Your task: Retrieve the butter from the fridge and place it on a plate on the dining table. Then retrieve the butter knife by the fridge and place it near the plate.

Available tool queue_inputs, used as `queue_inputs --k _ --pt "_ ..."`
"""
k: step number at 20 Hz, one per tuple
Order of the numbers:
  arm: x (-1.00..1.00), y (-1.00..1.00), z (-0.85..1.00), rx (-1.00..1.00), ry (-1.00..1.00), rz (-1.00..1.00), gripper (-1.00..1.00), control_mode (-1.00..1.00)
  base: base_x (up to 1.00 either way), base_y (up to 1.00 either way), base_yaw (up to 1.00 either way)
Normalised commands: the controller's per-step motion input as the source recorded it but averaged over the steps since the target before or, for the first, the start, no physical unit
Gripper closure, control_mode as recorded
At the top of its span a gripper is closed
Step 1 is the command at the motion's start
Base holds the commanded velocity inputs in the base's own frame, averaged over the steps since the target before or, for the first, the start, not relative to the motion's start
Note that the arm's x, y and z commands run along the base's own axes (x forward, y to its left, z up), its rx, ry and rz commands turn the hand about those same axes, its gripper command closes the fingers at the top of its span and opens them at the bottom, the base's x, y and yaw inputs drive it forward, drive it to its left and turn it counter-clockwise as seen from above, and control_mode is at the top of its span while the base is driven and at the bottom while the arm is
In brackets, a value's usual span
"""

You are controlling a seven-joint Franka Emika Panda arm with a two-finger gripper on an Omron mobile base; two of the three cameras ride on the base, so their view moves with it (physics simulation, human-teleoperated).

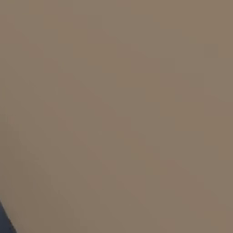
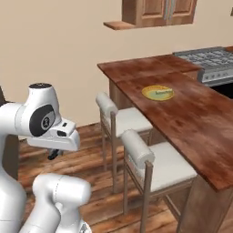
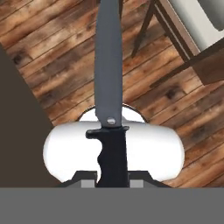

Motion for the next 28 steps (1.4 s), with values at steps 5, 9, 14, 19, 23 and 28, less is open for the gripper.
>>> queue_inputs --k 5,9,14,19,23,28 --pt "0.0 0.0 0.0 0.0 0.0 0.0 1.0 1.0 0.38 0.87 -0.64" --pt "0.0 0.0 0.0 0.0 0.0 0.0 1.0 1.0 0.38 0.86 -0.64" --pt "0.0 0.0 0.0 0.0 0.0 0.0 1.0 1.0 0.31 0.77 -0.67" --pt "0.0 0.0 0.0 0.0 0.0 0.0 1.0 1.0 0.34 0.74 -0.67" --pt "0.0 0.0 0.0 0.0 0.0 0.0 1.0 1.0 0.32 0.72 -0.62" --pt "0.0 0.0 0.0 0.0 0.0 0.0 1.0 1.0 0.43 0.61 -0.48"
